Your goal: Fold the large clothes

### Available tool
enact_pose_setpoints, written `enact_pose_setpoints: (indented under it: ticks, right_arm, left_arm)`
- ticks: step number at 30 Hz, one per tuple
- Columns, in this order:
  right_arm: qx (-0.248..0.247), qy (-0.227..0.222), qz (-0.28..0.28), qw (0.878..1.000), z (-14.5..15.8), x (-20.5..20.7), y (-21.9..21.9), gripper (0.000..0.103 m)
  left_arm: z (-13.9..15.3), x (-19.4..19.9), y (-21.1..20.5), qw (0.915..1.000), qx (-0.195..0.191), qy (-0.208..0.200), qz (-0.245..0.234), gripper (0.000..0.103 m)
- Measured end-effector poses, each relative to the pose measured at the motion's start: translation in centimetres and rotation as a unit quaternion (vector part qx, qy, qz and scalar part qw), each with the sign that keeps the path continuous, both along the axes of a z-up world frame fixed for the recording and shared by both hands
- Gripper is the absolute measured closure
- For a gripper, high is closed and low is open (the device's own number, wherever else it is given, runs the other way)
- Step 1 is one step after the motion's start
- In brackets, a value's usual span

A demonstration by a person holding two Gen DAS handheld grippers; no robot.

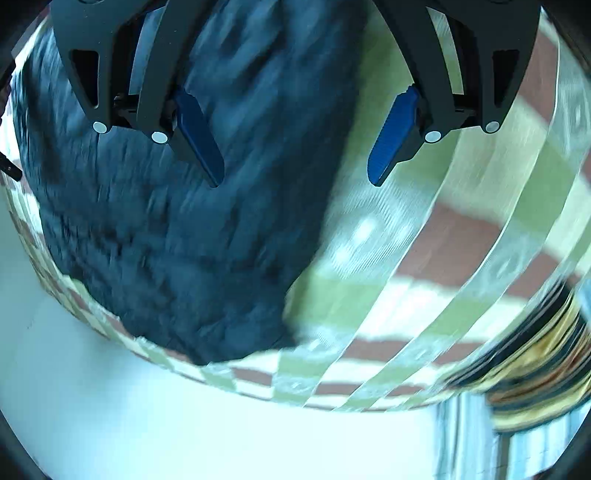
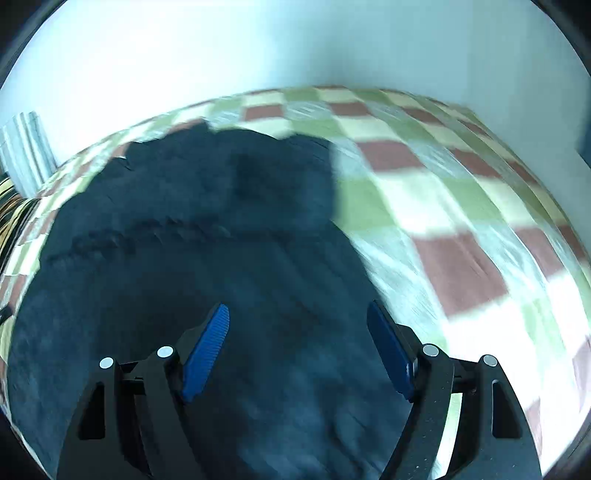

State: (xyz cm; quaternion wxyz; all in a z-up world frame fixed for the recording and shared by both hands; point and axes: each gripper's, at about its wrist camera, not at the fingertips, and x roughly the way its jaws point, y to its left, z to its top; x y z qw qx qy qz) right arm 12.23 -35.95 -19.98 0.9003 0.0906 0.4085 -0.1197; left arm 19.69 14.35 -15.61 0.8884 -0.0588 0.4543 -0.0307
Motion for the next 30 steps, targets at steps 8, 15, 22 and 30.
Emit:
enact_pose_setpoints:
  ticks: [8,15,22,30]
  right_arm:
    - [0.057,0.032,-0.037,0.997,-4.0,-9.0,-4.5,0.027]
    - [0.095,0.020,-0.018,0.995,-5.5,-12.0,-3.4,0.026]
    - [0.119,0.009,0.013,0.993,-5.5,-13.4,-2.0,0.052]
    - [0.150,-0.004,0.018,0.988,-4.9,-13.8,-2.0,0.084]
  left_arm:
    - [-2.9,-7.6,3.5,0.9893,-0.134,0.056,-0.017,0.019]
    - [-3.0,-10.0,1.7,0.9861,-0.143,0.054,-0.065,0.019]
    - [-3.1,-11.0,1.2,0.9887,-0.120,0.049,-0.076,0.044]
    - [-2.5,-11.7,1.4,0.9880,-0.125,0.045,-0.079,0.086]
